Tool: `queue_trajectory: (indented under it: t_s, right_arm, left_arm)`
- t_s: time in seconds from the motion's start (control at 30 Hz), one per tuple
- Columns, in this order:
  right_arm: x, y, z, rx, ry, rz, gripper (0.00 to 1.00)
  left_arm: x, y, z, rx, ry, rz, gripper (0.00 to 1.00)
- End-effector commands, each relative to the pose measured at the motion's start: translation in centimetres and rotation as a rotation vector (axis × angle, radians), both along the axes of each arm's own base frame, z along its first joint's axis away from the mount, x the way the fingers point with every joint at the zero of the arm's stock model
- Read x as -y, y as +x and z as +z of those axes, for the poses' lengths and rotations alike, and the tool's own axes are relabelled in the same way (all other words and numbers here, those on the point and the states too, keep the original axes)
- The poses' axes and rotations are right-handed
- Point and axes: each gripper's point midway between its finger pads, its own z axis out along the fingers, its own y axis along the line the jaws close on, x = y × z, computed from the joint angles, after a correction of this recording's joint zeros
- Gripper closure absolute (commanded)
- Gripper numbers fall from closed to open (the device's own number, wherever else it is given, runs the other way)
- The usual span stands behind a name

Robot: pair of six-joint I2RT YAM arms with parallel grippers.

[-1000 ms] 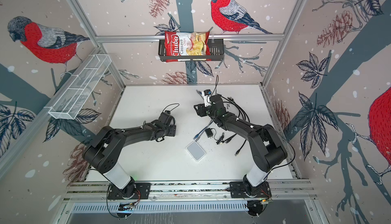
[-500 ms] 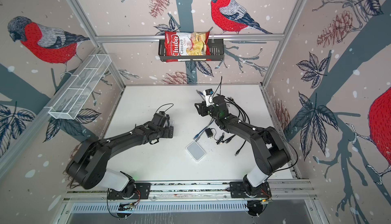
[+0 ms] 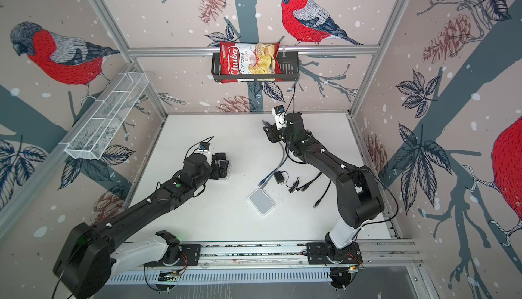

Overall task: Insert the plug into the switch port
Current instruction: 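Release the router with the left gripper while the right moves toward the network cables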

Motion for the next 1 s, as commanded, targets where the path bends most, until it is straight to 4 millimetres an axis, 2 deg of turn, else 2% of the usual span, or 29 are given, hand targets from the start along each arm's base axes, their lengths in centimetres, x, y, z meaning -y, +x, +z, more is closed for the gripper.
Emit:
queue_trajectory:
  t_s: [0.0, 0.13, 0.23, 0.37, 0.5, 0.63, 0.8, 0.97]
  right_arm:
    - [1.6, 0.1, -0.5, 0.047, -0.152, -0.024, 0.45]
    - [2.2, -1.1, 0.2, 0.207, -0.244, 0.041, 0.45]
    - [2.4, -2.3, -0.6, 0.329, -0.368, 0.131, 0.45]
    - [2.5, -3.8, -3.8, 0.327, -0.562, 0.300, 0.45]
    - [2.6, -5.7, -6.5, 0.296, -0.643, 0.469, 0.47]
    - [1.9, -7.4, -8.5, 0.268, -0.641, 0.564, 0.47]
    - [1.5, -9.4, -12.0, 0.202, -0.716, 0.638, 0.53]
    - [1.6, -10.7, -14.1, 0.200, -0.777, 0.681, 0.54]
  left_arm:
    - [0.3, 0.8, 3.1, 0.163, -0.065, -0.004, 0.03]
    - [0.1, 0.9, 3.3, 0.179, -0.063, 0.011, 0.03]
    - [0.0, 0.8, 3.0, 0.179, -0.030, -0.002, 0.03]
    - [-0.1, 0.4, 2.9, 0.198, -0.013, -0.019, 0.03]
    - [-0.2, 0.1, 2.9, 0.214, -0.008, -0.032, 0.03]
    - [0.0, 0.0, 2.2, 0.206, 0.022, -0.054, 0.03]
    - [-0.1, 0.0, 1.2, 0.189, 0.051, -0.062, 0.03]
    - [-0.3, -0.2, 1.0, 0.210, 0.056, -0.058, 0.03]
